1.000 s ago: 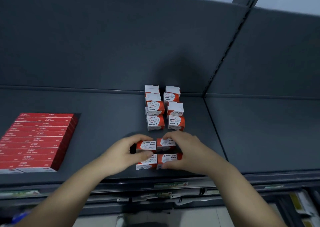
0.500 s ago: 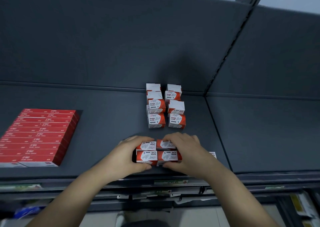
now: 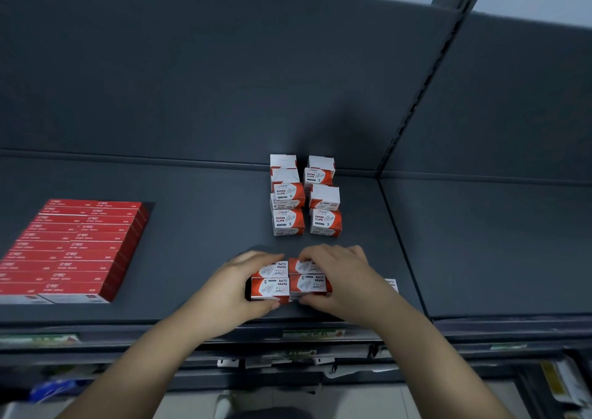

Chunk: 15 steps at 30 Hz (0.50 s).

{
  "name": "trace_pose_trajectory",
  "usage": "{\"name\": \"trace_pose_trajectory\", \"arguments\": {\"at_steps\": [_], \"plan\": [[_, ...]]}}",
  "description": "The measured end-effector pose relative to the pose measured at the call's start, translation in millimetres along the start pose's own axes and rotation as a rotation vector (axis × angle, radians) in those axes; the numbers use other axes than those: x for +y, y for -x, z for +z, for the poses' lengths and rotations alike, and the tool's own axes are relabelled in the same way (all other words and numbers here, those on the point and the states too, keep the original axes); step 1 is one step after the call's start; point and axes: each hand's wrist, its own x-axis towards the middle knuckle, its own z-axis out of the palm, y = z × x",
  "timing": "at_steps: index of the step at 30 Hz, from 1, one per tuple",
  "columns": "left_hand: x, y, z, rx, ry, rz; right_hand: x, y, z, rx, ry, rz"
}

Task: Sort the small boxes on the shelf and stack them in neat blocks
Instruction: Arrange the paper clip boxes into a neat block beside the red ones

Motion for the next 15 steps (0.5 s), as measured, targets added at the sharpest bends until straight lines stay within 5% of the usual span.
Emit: {"name": "trace_pose_trajectory", "arguments": {"at_steps": [11, 15], "plan": [[3.0, -0.8, -3.0, -0.029, -0.138, 0.021, -2.9, 2.7, -4.5, -0.041, -0.013, 0.018], [12.4, -4.6, -15.4, -0.099, -0.217, -0.018, -2.8, 5.6, -23.6, -0.061, -0.185, 0.098]]}}
